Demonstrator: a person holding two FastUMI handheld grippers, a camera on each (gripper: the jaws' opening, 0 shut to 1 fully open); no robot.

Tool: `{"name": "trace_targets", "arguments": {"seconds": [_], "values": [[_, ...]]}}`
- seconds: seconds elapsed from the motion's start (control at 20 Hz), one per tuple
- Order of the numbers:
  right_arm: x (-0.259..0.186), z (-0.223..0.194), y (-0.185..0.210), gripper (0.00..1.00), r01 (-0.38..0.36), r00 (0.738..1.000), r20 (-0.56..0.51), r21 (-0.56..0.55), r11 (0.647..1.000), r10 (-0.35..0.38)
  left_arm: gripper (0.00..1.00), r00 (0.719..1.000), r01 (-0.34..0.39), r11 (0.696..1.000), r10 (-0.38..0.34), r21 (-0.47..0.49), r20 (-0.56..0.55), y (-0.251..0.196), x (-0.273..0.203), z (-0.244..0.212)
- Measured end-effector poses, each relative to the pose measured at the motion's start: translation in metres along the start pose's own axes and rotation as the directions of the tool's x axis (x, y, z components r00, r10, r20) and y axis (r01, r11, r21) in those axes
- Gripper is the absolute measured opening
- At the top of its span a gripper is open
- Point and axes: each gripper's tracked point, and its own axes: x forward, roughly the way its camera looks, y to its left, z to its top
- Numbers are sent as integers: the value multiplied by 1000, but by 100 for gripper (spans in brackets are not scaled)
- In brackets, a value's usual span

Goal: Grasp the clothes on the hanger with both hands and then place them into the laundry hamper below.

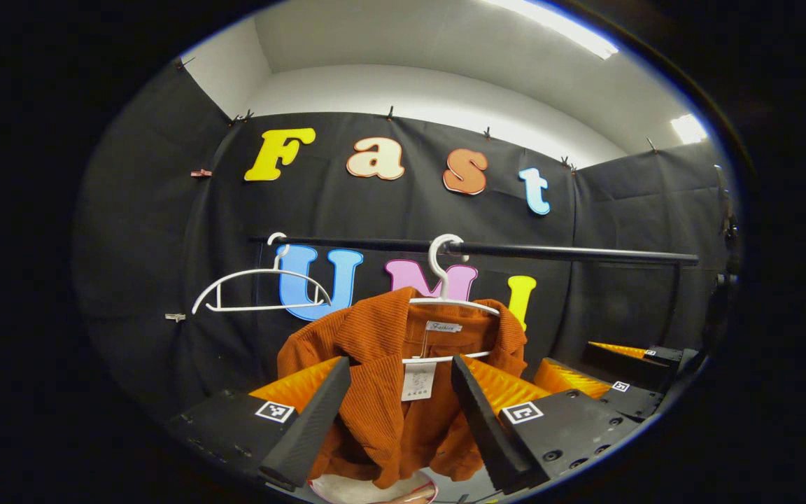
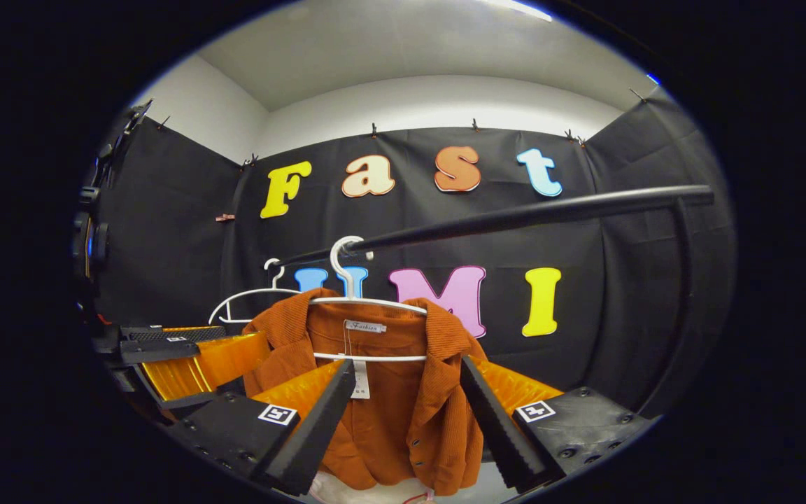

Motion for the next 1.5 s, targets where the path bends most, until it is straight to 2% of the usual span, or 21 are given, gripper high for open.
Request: {"name": "trace_targets", "arguments": {"seconds": [0.15, 0.4, 0.45, 0.5, 0.65, 0.8, 0.95, 1.15, 1.5], "values": [[19, -20, -12, 98, -12, 1000, -26, 6, 1000, 12, 92, 1000, 12, 1000, -12, -26, -9, 0, 20, -19], [49, -55, -28, 100, -17, 997, -79, 19, 1000, 18, 92, 996, -89, 996, 89, 3, -6, 33, 41, -40], [52, -63, -28, 98, -25, 995, -95, 26, 999, 28, 92, 995, -95, 995, 95, 6, -11, 38, 45, -45], [57, -71, -28, 100, -32, 993, -112, 33, 999, 36, 92, 995, -99, 995, 99, 7, -22, 41, 47, -49], [64, -85, -32, 98, -39, 989, -142, 39, 998, 45, 92, 992, -120, 993, 119, -8, -47, 53, 51, -64], [68, -95, -32, 98, -49, 985, -162, 55, 997, 57, 92, 992, -103, 992, 98, -68, -76, 48, 55, -77], [73, -103, -33, 98, -55, 981, -181, 68, 996, 66, 92, 996, -50, 990, 41, -131, -75, 29, 64, -78], [88, -116, -32, 97, -56, 976, -204, 108, 993, 77, 92, 996, -40, 988, 28, -149, -85, 13, 86, -87], [130, -133, -54, 98, 21, 979, -203, 122, 992, 4, 92, 989, -122, 988, 114, -90, -93, 22, 104, -104]]}}
